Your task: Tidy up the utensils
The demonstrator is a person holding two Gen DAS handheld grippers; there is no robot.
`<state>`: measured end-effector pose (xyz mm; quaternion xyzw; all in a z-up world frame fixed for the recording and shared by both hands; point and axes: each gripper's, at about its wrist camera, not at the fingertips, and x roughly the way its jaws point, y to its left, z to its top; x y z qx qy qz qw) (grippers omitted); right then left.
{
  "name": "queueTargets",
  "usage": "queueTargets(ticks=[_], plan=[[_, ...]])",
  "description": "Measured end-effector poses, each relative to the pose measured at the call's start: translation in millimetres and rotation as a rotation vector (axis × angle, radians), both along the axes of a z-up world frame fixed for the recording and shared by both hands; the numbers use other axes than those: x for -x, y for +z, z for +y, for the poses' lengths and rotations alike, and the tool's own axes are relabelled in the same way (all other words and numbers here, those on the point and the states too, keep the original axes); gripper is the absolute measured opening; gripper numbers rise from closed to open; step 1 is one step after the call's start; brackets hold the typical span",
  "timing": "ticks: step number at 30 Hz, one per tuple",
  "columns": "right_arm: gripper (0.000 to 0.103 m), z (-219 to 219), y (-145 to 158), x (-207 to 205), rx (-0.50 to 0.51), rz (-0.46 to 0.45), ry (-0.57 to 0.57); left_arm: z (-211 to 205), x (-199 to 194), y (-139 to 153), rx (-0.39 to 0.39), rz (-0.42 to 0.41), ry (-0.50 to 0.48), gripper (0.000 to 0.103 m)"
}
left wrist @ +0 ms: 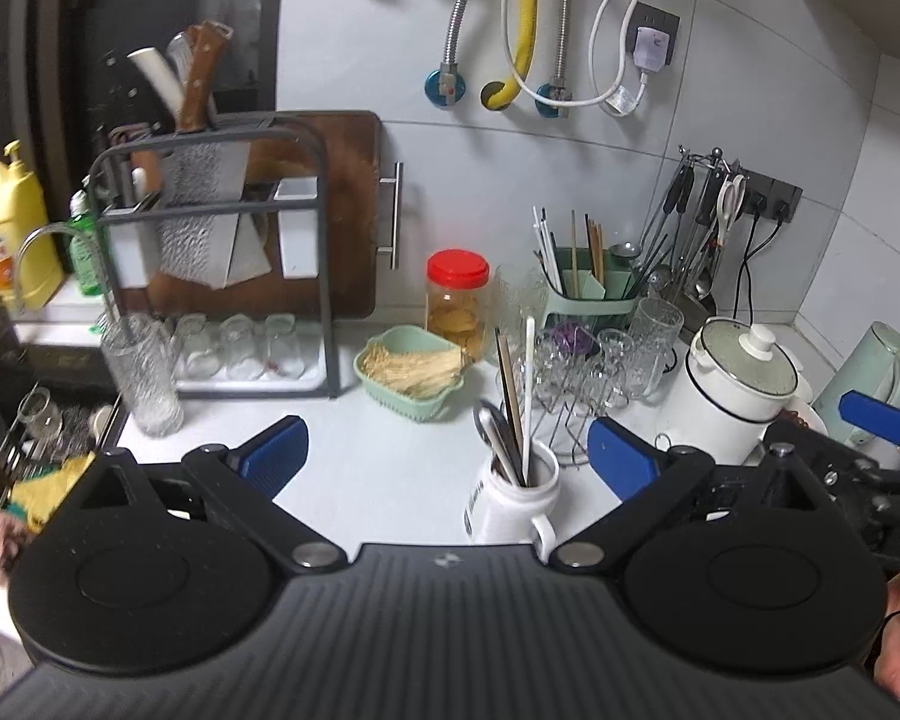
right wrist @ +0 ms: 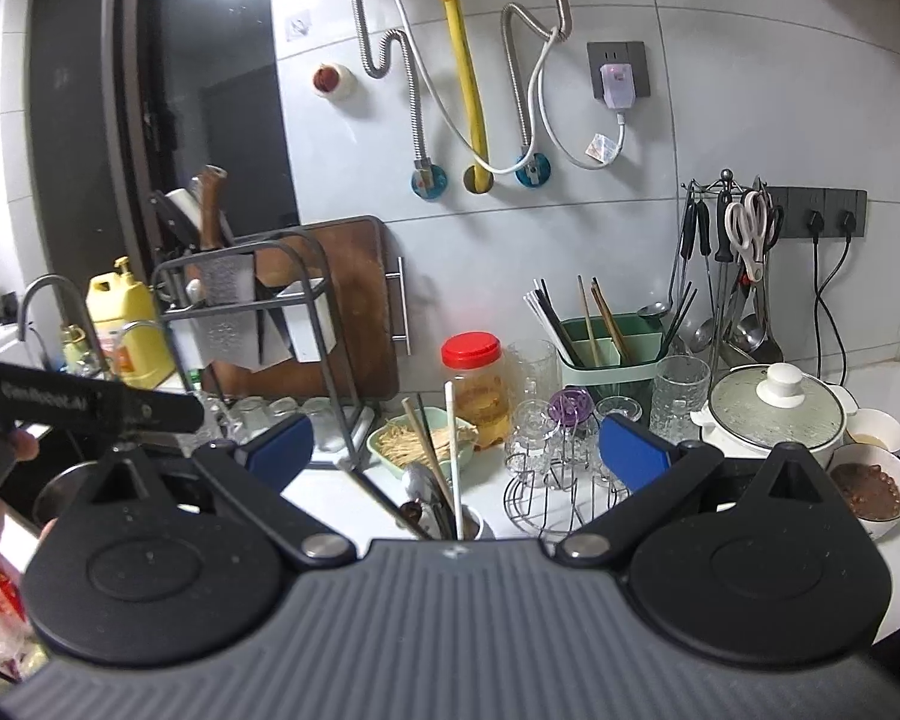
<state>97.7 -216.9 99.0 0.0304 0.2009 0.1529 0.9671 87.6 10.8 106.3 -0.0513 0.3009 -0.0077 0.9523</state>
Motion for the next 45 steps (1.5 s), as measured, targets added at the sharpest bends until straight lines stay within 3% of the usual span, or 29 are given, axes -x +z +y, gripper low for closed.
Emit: queueTargets(ticks=[9, 22, 45], plan=[[0.103, -18.8, -13.3, 42.0, -0.003, 0.017, 0.000, -21.3, 51.6, -24.1, -0.002, 0.047, 0.020, 0.101], [0.103, -20.4, -52.8, 73.0, -0.003, 0.111, 0.003, -21.6, 81.4, -64.4, -0.013, 0.144, 0.056, 0.101], [0.103, -18.5, -65.0, 84.6, 0.003, 0.149, 0.005, -24.1, 105.4, -74.1, -0.024, 0.164, 0.059, 0.101]])
